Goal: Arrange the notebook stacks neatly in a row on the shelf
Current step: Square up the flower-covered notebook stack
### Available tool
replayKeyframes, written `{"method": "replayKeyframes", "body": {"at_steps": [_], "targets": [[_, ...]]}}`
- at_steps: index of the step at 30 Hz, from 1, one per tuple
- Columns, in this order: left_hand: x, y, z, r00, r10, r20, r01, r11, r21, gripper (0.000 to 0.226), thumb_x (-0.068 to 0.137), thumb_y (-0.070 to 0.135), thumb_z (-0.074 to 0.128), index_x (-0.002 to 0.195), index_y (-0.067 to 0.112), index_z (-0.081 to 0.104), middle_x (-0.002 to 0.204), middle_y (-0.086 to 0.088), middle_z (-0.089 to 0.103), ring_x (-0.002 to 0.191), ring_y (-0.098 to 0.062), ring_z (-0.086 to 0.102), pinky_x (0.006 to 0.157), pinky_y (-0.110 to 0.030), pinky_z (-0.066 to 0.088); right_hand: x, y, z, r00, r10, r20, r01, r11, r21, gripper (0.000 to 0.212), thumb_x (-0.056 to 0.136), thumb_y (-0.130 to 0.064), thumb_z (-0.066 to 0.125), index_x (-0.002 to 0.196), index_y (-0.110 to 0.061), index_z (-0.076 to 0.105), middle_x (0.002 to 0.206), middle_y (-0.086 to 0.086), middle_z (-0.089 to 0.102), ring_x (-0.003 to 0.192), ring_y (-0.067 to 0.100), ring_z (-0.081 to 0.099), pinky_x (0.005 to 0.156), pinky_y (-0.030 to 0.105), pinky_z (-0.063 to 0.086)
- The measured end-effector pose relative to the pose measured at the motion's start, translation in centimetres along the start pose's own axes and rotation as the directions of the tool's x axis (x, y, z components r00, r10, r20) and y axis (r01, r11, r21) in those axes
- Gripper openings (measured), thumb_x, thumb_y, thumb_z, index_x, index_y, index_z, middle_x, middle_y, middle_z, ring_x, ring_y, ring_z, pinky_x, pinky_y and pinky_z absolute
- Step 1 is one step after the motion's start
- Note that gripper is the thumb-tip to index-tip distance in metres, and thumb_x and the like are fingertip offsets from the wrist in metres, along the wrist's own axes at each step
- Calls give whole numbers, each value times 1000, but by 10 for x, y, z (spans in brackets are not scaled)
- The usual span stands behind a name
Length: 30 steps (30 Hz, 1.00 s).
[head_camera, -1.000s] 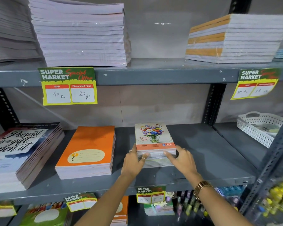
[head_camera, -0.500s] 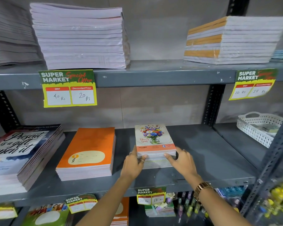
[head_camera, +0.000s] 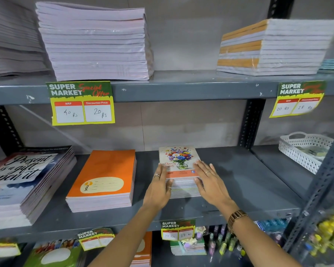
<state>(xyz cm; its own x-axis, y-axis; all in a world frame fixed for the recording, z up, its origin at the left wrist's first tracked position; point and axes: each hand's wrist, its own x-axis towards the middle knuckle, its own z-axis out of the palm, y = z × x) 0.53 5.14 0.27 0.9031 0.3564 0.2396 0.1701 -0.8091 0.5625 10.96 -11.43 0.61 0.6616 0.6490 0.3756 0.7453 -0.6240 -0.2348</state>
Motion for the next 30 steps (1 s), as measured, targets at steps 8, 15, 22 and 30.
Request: {"method": "replayKeyframes", "body": {"at_steps": [8,15,22,30], "targets": [[0,3,1,997,-59,40,58,998,27,58,98,24,38,148,24,9,160,4,0,131,-19,42,101,-36,46,1,2,7,1000,6,6,-6,1000,20,81,81,-48,2,142,-10,40,150,4,39,143,17,29,115,25,1],[0,2,-1,998,-56,43,55,998,20,57,98,20,39,148,23,12,160,4,3,130,-20,44,102,-35,45,-1,1,10,998,8,-70,-10,999,-34,58,88,-33,26,122,-5,64,127,9,64,122,25,58,107,41,27],[1,1,1,999,-38,32,38,999,5,56,98,19,40,148,24,14,160,3,3,132,-22,43,105,-37,42,-2,-1,6,995,-15,-95,4,993,-114,46,83,-26,38,106,-8,73,108,5,75,102,20,71,88,41,51],[-12,0,3,990,-142,25,141,915,-377,84,91,38,50,147,19,-9,152,-3,32,138,-25,32,112,-44,28,-11,1,7,996,91,-24,-85,981,176,61,97,-39,37,150,-12,22,157,-1,21,146,16,18,116,35,26]]}}
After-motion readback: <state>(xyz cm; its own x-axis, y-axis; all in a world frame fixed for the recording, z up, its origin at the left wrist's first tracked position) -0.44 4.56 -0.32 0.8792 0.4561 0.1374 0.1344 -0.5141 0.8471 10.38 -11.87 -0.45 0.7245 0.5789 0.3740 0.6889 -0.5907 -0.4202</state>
